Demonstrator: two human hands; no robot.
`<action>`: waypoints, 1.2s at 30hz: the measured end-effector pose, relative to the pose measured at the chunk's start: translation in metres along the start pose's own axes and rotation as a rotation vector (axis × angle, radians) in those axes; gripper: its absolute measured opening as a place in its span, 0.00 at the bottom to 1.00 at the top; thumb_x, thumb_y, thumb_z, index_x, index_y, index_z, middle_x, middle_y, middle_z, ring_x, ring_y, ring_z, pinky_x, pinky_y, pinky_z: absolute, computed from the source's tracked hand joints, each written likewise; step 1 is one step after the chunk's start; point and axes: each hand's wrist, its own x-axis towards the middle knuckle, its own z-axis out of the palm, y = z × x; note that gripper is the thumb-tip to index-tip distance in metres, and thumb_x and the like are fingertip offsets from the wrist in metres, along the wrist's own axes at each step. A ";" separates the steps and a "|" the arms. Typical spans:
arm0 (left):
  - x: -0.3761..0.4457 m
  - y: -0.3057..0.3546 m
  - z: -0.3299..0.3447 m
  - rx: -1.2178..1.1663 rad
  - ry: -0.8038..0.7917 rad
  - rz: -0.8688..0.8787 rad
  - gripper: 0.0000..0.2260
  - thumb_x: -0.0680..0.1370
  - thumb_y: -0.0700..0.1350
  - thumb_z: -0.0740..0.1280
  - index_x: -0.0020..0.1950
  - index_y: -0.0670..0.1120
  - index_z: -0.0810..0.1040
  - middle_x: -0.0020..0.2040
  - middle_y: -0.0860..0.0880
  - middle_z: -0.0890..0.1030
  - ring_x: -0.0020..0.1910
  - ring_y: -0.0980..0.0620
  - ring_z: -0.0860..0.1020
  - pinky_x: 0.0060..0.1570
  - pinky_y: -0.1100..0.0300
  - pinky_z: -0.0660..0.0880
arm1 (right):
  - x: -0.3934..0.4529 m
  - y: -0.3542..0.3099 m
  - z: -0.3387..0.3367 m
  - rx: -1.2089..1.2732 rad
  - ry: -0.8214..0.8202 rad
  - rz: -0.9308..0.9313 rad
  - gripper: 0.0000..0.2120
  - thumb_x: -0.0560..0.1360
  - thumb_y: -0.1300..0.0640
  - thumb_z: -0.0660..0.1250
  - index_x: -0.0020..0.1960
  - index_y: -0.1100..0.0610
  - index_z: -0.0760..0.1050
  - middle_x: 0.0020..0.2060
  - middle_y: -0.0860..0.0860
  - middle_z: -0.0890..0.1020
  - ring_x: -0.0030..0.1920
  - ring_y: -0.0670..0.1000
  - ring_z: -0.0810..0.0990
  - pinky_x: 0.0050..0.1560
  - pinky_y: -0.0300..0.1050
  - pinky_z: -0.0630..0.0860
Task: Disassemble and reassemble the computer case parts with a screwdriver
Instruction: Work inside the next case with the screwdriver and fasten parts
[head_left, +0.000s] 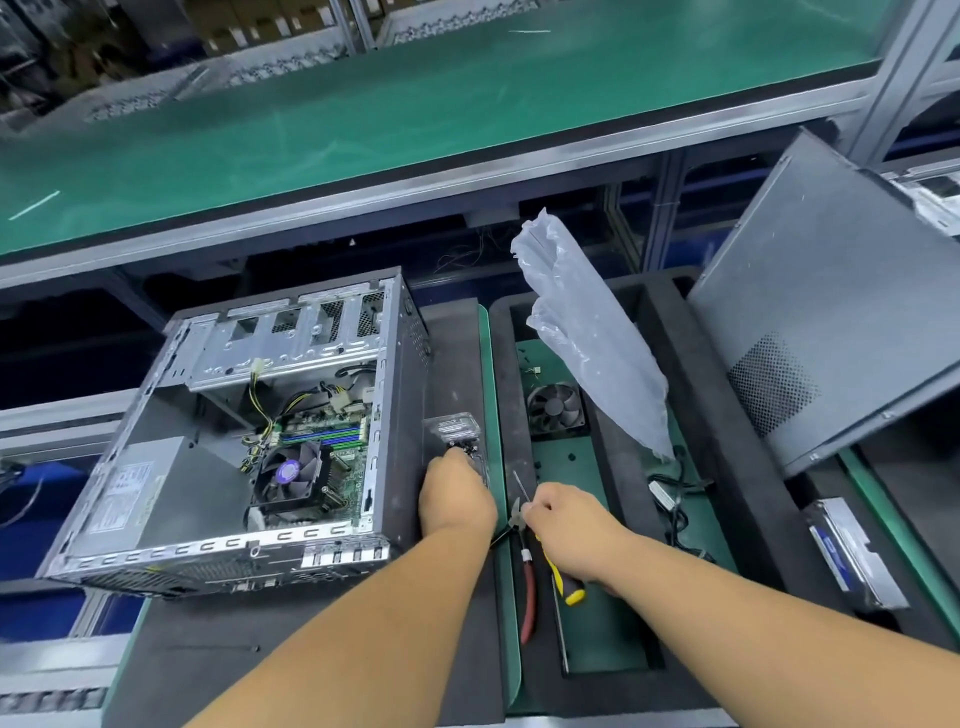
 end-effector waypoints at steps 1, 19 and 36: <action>0.001 0.000 0.000 0.008 -0.004 0.000 0.07 0.77 0.37 0.66 0.52 0.47 0.78 0.53 0.46 0.80 0.48 0.45 0.79 0.48 0.53 0.78 | 0.002 -0.001 0.000 -0.004 -0.001 0.003 0.15 0.84 0.52 0.57 0.39 0.54 0.65 0.37 0.48 0.73 0.34 0.48 0.68 0.31 0.43 0.64; -0.089 -0.044 -0.004 -0.601 0.045 -0.102 0.08 0.78 0.38 0.64 0.44 0.52 0.73 0.37 0.52 0.80 0.37 0.53 0.78 0.37 0.61 0.73 | 0.033 -0.039 0.004 -0.292 -0.141 -0.029 0.11 0.82 0.58 0.59 0.56 0.56 0.80 0.51 0.54 0.82 0.51 0.55 0.79 0.51 0.48 0.78; -0.069 -0.012 -0.010 -0.744 0.017 -0.250 0.03 0.81 0.45 0.65 0.54 0.52 0.76 0.47 0.53 0.82 0.47 0.49 0.81 0.47 0.56 0.77 | 0.027 -0.040 -0.009 -0.343 -0.111 -0.020 0.10 0.82 0.52 0.62 0.46 0.54 0.77 0.42 0.51 0.79 0.43 0.54 0.77 0.45 0.43 0.74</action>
